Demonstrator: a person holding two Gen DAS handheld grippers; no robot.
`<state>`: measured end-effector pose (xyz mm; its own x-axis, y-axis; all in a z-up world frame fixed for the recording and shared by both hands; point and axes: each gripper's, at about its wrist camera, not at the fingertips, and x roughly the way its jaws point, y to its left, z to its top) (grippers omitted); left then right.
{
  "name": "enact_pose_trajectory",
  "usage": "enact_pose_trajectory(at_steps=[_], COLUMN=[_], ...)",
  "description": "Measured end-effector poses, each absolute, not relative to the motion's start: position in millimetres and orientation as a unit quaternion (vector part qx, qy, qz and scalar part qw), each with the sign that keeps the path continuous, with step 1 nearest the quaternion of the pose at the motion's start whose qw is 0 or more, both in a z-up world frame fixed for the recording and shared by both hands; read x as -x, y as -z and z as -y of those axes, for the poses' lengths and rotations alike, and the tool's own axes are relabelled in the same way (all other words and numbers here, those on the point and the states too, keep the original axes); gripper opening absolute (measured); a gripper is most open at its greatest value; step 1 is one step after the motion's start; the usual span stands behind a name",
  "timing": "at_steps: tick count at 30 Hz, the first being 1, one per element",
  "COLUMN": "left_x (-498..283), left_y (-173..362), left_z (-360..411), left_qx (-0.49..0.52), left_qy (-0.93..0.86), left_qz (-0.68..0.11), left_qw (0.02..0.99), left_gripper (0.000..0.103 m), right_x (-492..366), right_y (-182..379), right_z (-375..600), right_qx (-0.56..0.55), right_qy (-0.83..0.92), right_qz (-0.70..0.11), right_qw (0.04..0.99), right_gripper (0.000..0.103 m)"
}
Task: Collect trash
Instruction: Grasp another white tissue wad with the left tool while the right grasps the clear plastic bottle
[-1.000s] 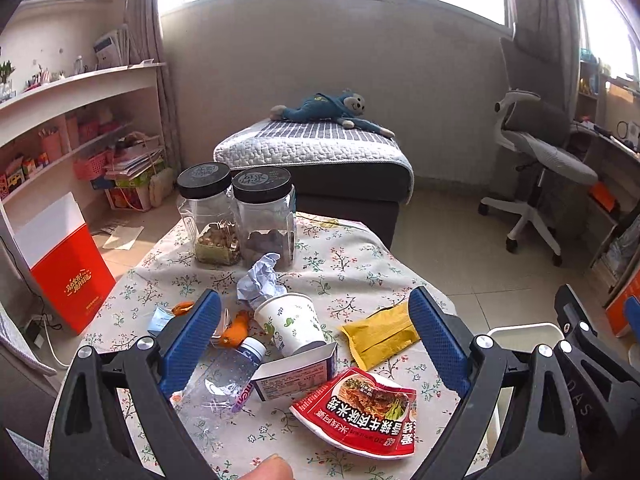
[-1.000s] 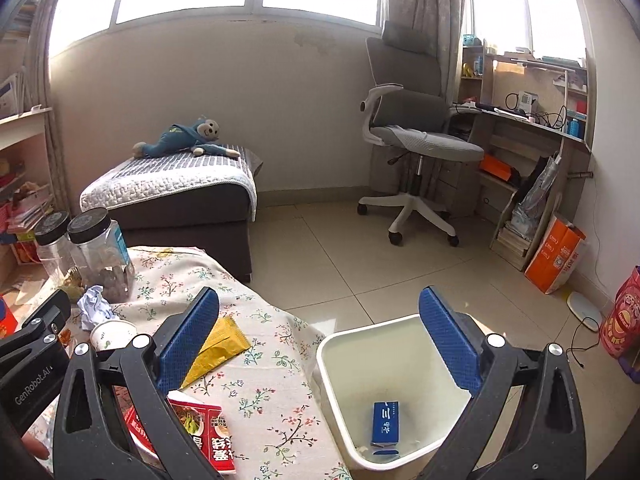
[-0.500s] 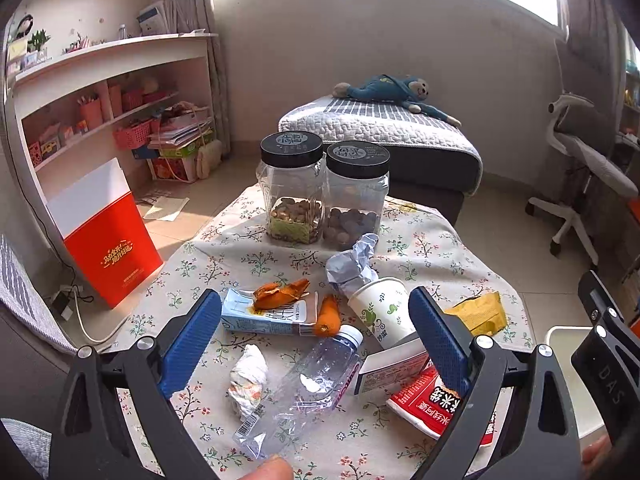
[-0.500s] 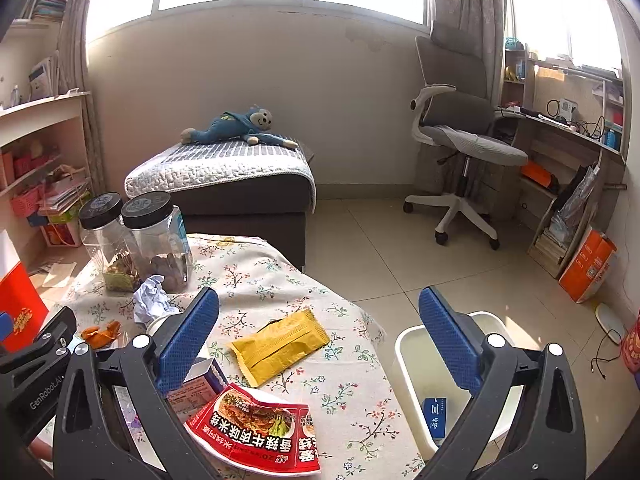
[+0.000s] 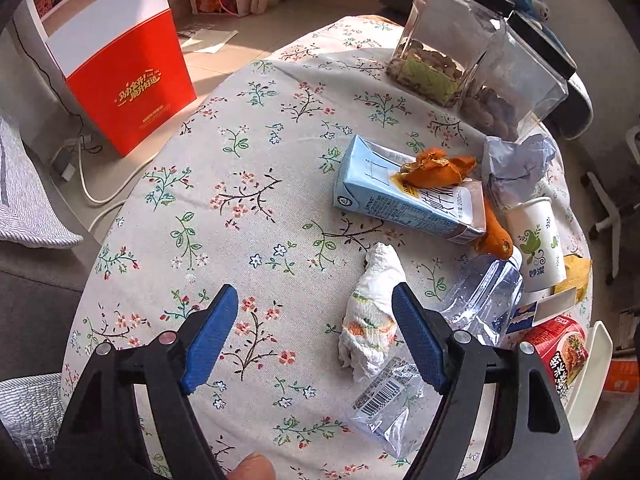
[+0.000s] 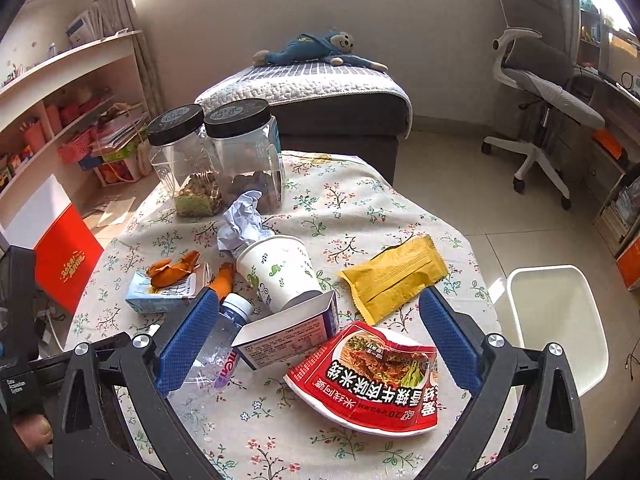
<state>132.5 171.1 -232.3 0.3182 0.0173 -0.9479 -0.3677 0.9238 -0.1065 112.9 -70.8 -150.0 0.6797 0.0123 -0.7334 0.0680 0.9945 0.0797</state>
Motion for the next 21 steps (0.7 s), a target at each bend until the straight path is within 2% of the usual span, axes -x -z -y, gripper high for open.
enact_pose_trajectory(at_steps=[5, 10, 12, 13, 14, 15, 16, 21], left_x=[-140.8, -147.4, -146.8, -146.3, -145.3, -143.4, -141.5, -124.3], left_y=[251.0, 256.6, 259.3, 261.0, 262.9, 262.8, 261.0, 246.9], left_z=[-159.5, -144.5, -140.7, -139.1, -138.1, -138.0, -138.7, -167.9], left_qx=[0.147, 0.14, 0.142, 0.138, 0.136, 0.135, 0.136, 0.143], left_qy=[-0.089, -0.044, -0.023, -0.015, -0.007, 0.0, 0.008, -0.033], left_qz=[-0.596, -0.607, -0.617, -0.621, -0.626, -0.626, -0.624, -0.616], left_qw=[0.784, 0.781, 0.774, 0.772, 0.768, 0.768, 0.77, 0.774], left_gripper=[0.072, 0.072, 0.065, 0.058, 0.045, 0.043, 0.033, 0.031], right_x=[-126.5, -131.3, -132.1, -132.5, -132.5, -132.5, -133.3, -135.3], right_y=[175.5, 190.0, 191.0, 190.6, 189.8, 190.5, 192.1, 204.6], right_z=[72.9, 64.6, 58.0, 54.8, 50.6, 44.9, 39.7, 17.9], right_qx=[-0.147, -0.166, -0.162, -0.159, -0.154, -0.148, -0.143, -0.129], right_qy=[-0.029, -0.028, -0.033, -0.037, -0.04, -0.042, -0.047, -0.059], right_qz=[-0.478, -0.504, -0.507, -0.508, -0.509, -0.511, -0.514, -0.532], right_qw=[0.865, 0.847, 0.846, 0.846, 0.846, 0.846, 0.844, 0.834], right_gripper=[0.096, 0.096, 0.096, 0.096, 0.096, 0.096, 0.096, 0.096])
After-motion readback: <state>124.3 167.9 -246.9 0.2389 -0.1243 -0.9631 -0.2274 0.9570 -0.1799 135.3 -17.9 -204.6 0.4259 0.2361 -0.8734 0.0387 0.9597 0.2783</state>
